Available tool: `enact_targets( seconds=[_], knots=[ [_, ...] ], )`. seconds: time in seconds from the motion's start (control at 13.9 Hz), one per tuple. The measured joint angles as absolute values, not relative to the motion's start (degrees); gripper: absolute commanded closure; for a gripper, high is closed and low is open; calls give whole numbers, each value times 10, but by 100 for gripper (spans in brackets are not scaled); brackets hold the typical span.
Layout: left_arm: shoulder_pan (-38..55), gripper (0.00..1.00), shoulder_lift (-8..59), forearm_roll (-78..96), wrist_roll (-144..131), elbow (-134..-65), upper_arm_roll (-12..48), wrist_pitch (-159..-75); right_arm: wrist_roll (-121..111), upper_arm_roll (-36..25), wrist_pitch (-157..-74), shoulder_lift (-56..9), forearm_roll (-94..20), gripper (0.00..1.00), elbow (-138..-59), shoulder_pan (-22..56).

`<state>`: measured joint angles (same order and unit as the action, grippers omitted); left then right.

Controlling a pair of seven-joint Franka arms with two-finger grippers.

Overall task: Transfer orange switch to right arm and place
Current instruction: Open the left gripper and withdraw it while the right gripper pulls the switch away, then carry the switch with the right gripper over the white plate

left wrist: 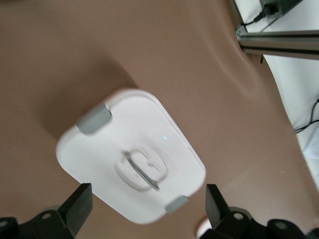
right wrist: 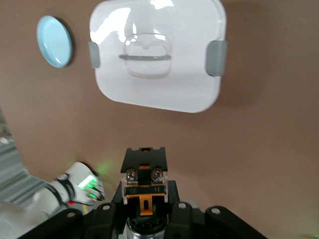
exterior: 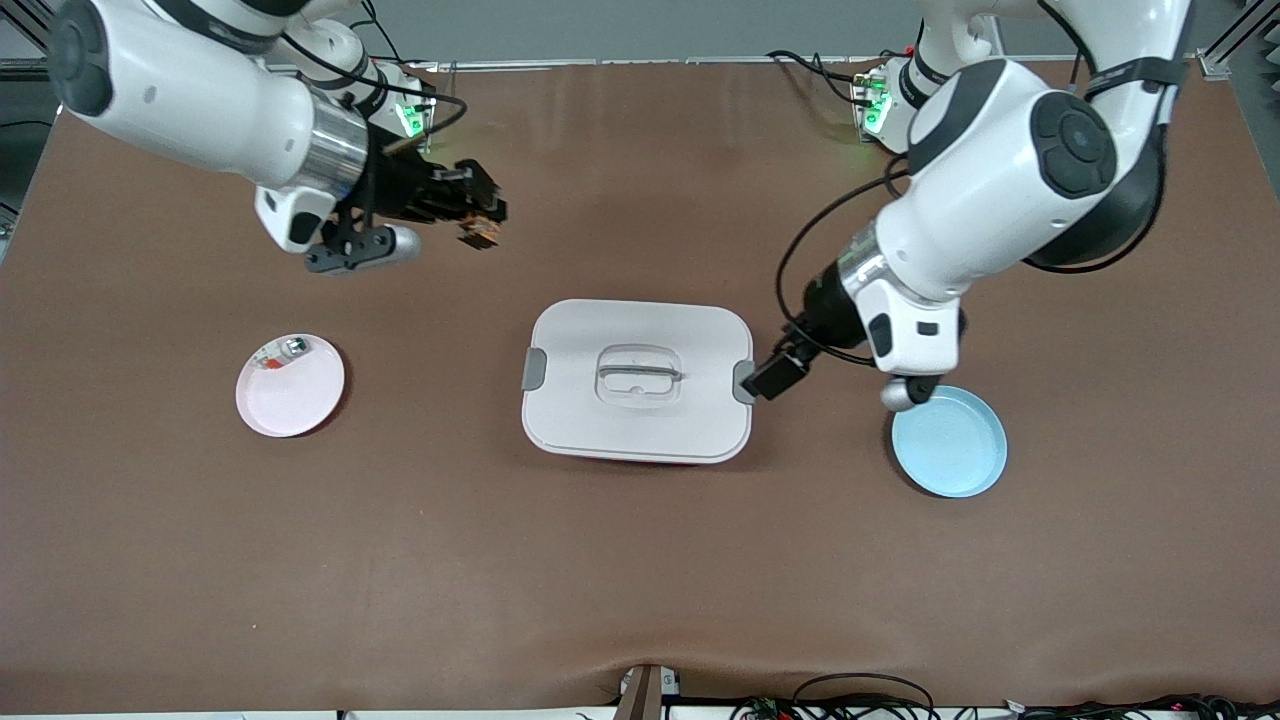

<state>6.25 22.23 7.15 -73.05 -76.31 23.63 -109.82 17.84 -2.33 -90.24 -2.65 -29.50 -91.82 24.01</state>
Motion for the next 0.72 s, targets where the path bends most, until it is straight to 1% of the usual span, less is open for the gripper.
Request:
enact_targets(
  seconds=[0.14, 0.29, 0.58, 0.72],
  knots=[
    [36, 0, 222, 31, -665, -764, 235, -1063, 79, -24, -836, -26, -244, 100, -897, 220],
    [6, 0, 221, -7, -593, -764, 235, -1030, -14, -24, -802, -26, -181, 100, -889, 209],
    [-61, 0, 207, -53, -451, -763, 234, -979, -211, -24, -778, -24, -61, 100, -889, 198],
    [-78, 0, 195, -79, -395, -763, 234, -961, -326, -25, -777, -24, -26, 100, -894, 173]
  ],
)
